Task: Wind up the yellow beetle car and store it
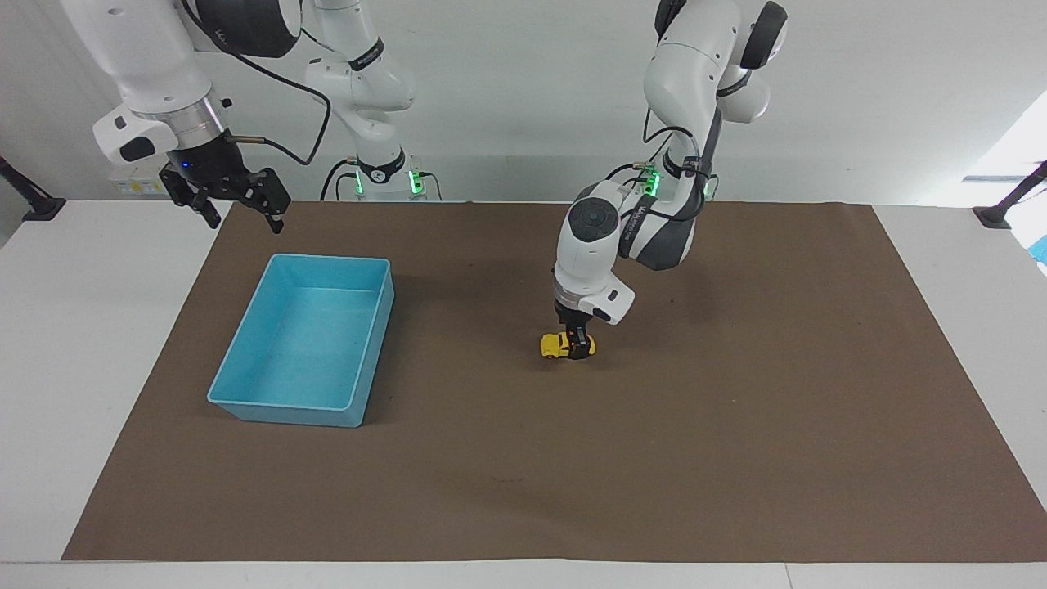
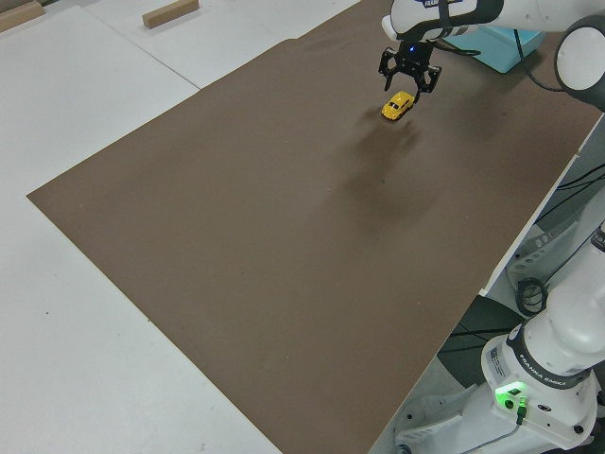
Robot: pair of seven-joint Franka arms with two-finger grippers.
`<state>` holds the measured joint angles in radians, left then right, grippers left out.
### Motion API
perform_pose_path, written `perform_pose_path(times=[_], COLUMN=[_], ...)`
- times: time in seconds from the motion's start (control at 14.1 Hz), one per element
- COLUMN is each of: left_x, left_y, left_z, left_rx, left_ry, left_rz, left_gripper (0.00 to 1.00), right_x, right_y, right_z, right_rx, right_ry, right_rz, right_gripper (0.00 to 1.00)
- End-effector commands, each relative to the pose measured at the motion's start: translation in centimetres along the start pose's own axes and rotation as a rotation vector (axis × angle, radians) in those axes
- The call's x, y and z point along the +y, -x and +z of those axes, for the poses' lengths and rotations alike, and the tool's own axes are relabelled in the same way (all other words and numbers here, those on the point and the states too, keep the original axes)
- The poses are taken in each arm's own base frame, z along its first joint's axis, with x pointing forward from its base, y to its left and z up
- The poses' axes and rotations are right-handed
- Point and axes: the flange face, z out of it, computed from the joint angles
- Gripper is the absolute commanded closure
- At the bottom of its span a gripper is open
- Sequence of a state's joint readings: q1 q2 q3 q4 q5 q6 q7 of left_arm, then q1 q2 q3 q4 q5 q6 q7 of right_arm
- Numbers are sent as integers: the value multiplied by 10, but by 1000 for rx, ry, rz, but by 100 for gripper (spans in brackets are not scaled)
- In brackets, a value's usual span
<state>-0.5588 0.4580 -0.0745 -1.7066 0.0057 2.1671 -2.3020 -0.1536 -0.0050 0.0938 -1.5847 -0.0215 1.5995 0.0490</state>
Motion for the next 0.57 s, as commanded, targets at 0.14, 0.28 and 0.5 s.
perform_pose_path(times=[0.14,0.28,0.5], left_x=[0,-1,-1], left_y=[0,-2,-3], left_z=[4,8,12], left_rx=[9,15,24], left_ry=[25,22,31], left_rz=[-8,-3,16], left_gripper=[63,100,100], right_x=[4,4,4], right_y=[7,7,6], right_z=[-2,-2,-1], right_rx=[1,1,1], right_ry=[-18,-18,-18], right_rz=[-1,-1,-1], right_gripper=[0,0,0])
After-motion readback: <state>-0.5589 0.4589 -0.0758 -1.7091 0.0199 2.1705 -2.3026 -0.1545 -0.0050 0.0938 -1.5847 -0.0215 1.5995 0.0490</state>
